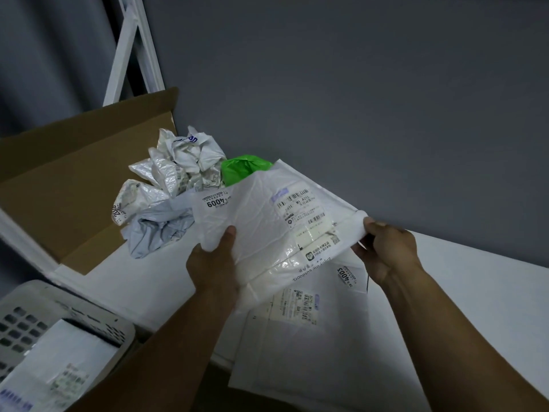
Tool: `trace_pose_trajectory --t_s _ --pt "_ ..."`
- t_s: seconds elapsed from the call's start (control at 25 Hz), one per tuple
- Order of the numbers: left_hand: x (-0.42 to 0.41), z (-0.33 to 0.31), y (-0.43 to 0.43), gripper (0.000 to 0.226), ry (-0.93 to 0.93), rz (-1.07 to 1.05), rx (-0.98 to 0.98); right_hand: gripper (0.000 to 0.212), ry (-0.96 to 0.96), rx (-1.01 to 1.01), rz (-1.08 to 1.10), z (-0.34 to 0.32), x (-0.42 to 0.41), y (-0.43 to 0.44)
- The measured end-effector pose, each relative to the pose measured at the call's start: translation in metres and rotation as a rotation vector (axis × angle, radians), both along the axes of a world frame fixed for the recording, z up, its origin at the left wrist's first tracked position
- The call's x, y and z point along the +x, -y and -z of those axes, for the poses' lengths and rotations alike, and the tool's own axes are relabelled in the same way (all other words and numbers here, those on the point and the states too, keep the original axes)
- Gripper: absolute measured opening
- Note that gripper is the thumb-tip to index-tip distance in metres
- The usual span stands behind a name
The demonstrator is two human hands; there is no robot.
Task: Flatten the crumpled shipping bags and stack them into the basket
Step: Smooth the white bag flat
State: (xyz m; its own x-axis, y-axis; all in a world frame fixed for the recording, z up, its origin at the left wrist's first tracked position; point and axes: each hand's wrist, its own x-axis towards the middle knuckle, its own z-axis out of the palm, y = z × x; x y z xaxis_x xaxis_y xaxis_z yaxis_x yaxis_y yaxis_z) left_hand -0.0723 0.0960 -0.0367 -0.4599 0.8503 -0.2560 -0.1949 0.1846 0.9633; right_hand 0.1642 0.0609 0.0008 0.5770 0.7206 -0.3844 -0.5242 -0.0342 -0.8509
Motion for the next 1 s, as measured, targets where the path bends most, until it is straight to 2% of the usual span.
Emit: trace_pose_trajectory --t_s 0.08,0.16,0.24,0.32,0.4,0.52,0.6,0.68,0.76,0.8,0.88,0.92,1.0 --pt "0.001 -0.002 0.002 0.038 0.028 0.011 0.019 0.006 -0.102 0.095 -0.060 -0.001 -0.008 0.002" --pt "0.003 -0.003 0.002 0.036 0.022 0.038 0.040 0.026 -0.152 0.092 -0.240 -0.002 -0.025 0.005" --pt "0.005 -0.002 0.003 0.029 0.028 0.095 0.051 0.032 -0.170 0.078 -0.309 0.000 -0.042 0.007" --pt "0.007 -0.001 0.003 0.027 0.086 0.126 0.053 0.029 -0.154 0.091 -0.210 0.000 -0.049 0.005" --pt "0.007 0.000 0.002 0.036 0.157 0.130 0.019 0.026 -0.128 0.093 -0.116 0.001 -0.048 0.003" --pt "0.000 0.001 -0.006 0.030 0.305 0.156 -0.103 0.023 -0.101 0.087 -0.119 0.005 -0.043 0.002" --pt "-0.010 -0.003 -0.014 0.035 0.373 0.192 -0.099 0.026 -0.072 0.079 -0.148 0.004 -0.036 0.004" --pt "-0.023 -0.003 -0.029 0.039 0.307 0.092 0.034 0.027 -0.024 0.070 -0.163 0.001 -0.025 0.006" --pt "-0.031 -0.012 -0.038 0.017 0.109 0.046 0.158 0.026 0.016 0.055 -0.231 -0.001 -0.017 0.009" --pt "-0.031 -0.019 -0.038 0.006 0.015 0.110 0.174 0.026 0.024 0.036 -0.294 -0.001 -0.017 0.010" --pt "-0.028 -0.024 -0.038 0.019 -0.110 0.286 0.135 0.033 0.018 0.004 -0.422 0.000 -0.018 0.010" --pt "-0.027 -0.024 -0.038 0.023 -0.124 0.372 0.084 0.037 0.016 -0.005 -0.466 0.000 -0.019 0.010" --pt "-0.026 -0.025 -0.030 0.026 -0.028 0.557 -0.011 0.043 0.030 0.001 -0.506 -0.001 -0.020 0.009"
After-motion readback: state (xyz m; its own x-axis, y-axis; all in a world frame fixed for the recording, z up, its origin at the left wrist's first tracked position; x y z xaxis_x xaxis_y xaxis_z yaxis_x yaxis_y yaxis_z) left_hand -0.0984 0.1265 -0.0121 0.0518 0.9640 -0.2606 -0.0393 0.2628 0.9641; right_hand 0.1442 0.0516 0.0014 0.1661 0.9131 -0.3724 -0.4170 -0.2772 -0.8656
